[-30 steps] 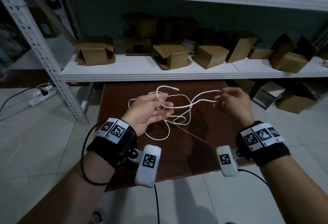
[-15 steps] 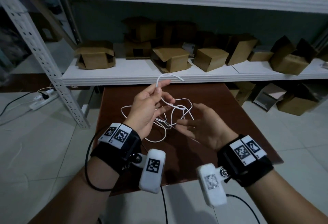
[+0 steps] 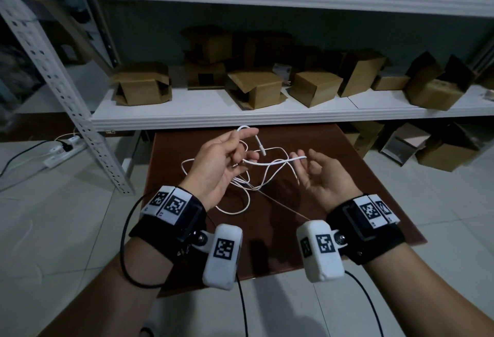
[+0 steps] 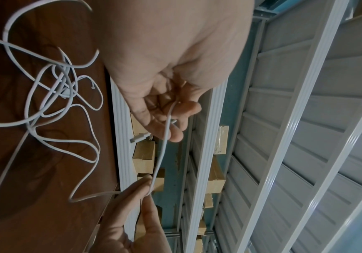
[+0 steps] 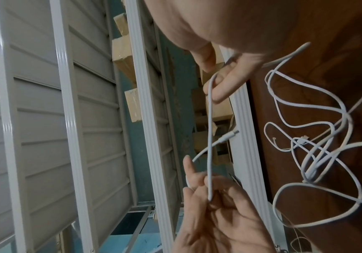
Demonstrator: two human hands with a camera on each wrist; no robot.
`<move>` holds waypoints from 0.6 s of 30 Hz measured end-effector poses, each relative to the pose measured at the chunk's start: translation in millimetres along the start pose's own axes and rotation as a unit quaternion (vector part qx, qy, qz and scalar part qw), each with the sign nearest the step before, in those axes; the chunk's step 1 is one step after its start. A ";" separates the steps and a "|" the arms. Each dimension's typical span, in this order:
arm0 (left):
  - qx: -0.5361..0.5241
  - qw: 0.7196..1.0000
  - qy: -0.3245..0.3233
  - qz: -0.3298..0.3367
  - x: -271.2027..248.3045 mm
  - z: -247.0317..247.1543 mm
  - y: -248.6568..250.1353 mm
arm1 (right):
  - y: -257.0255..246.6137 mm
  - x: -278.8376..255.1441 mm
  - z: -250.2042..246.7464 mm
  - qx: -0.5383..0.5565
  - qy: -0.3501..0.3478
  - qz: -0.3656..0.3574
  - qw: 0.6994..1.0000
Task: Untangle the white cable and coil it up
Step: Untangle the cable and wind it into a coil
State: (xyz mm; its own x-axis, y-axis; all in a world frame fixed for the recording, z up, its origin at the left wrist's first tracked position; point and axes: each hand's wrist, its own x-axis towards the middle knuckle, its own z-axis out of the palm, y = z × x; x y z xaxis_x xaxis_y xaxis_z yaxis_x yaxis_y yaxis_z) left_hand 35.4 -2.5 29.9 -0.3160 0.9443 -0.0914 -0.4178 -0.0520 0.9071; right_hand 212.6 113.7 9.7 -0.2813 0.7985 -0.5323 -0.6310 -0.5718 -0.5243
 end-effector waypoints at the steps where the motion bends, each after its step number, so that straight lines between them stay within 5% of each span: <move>1: -0.005 1.000 -0.002 0.000 -0.2 0.0 0.4 | -0.5 -0.1 -0.4 -0.019 0.001 -0.007 1.000; 6: -0.073 0.997 -0.001 0.003 -0.1 -2.2 4.7 | -1.5 2.1 -4.1 -0.061 0.019 -0.020 0.998; 9: -0.080 0.997 0.019 0.003 2.3 -10.8 11.7 | -7.8 -2.7 -1.2 -0.096 -0.033 -0.077 0.992; 18: -0.031 0.998 -0.032 -0.049 4.3 -16.6 15.9 | -1.6 -22.0 9.2 -0.374 -0.182 -0.187 0.890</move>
State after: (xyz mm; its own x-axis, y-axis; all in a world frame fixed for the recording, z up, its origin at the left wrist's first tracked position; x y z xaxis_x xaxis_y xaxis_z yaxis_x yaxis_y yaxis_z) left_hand 13.3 -4.7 37.1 -0.2167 0.9648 -0.1492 -0.4966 0.0226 0.8677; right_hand 213.1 98.8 28.3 -0.4547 0.8893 -0.0485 -0.1102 -0.1103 -0.9878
